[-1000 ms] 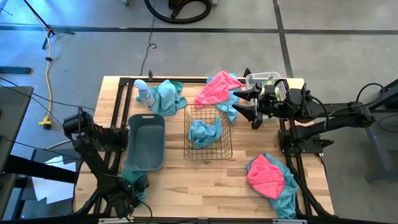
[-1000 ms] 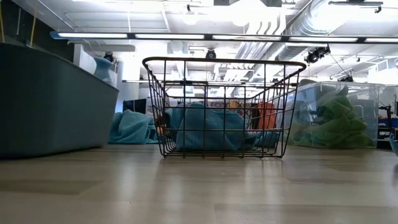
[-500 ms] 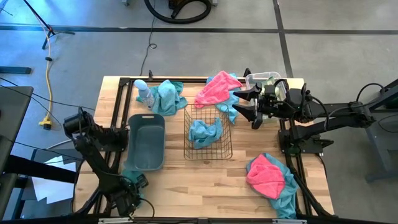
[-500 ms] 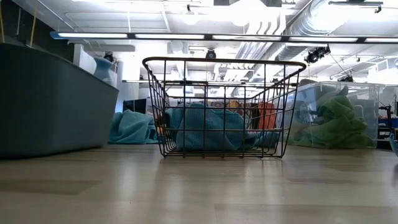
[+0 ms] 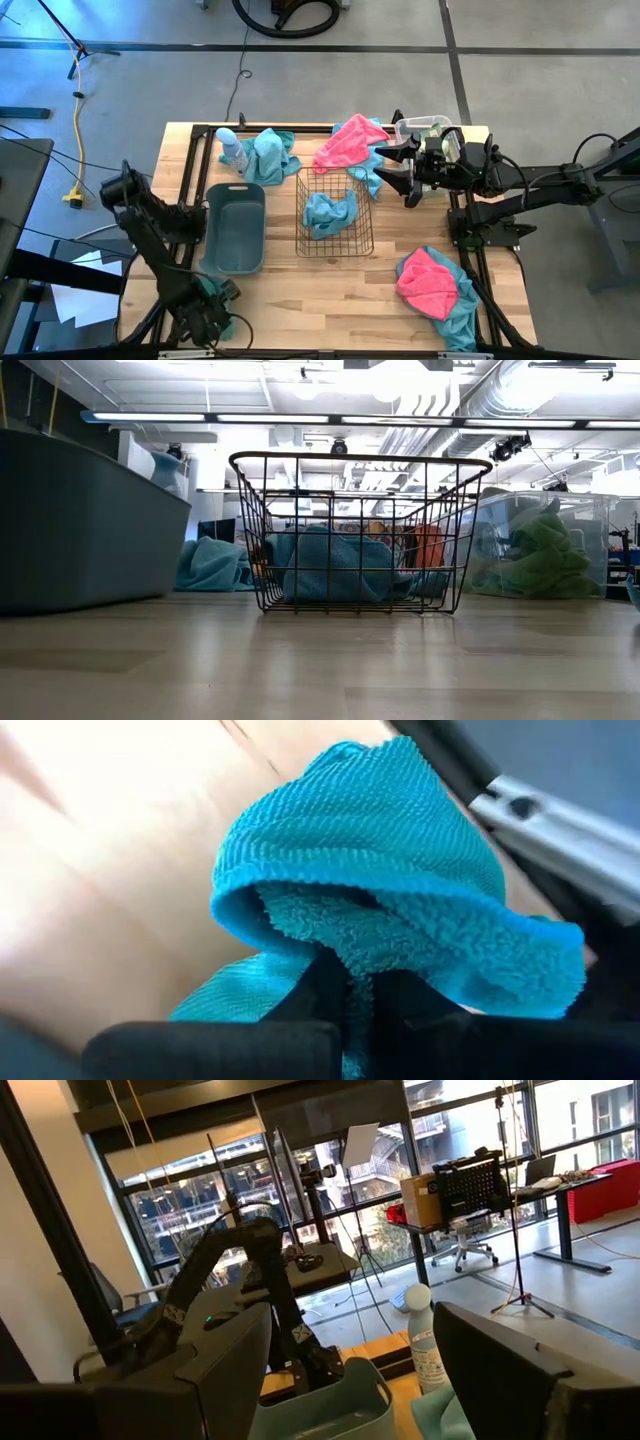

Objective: Sort microfiber towel by color & place in baskets
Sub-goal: Put the blue towel into the wire basket

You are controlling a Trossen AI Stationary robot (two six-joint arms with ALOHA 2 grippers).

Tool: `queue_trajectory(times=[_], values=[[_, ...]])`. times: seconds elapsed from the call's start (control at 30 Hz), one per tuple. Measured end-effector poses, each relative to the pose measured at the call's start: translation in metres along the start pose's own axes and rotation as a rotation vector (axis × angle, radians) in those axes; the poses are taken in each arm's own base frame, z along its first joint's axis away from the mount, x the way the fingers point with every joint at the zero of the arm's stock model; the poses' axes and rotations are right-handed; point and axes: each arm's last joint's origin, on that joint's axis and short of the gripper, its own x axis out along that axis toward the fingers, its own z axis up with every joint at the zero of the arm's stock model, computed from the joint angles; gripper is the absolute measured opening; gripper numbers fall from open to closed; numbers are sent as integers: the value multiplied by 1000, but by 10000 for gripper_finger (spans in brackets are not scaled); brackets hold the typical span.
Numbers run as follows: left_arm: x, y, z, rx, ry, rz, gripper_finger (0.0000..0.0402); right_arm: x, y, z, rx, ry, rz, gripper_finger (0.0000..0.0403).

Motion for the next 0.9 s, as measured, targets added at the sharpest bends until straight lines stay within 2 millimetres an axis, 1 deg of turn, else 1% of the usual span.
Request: queue_trajectory(times=[0.1,0.3,0.43,0.53,0.7,0.9], values=[[-27,-1,3,2,-48,9,1,0,0,0,-1,1,-1,277],[-91,3,8,11,-153,-3,1,0,0,-1,-3,8,-3,277],[-133,15,11,-32,-261,12,0,0,-1,-2,-6,22,-6,277],[-165,29,13,-101,-354,47,0,0,-1,-3,-8,31,-12,277],[-216,52,10,-250,-538,193,0,0,-1,-4,-8,43,-15,277],[-278,66,-3,-300,-739,469,0,0,-1,-4,-4,43,-15,277]])
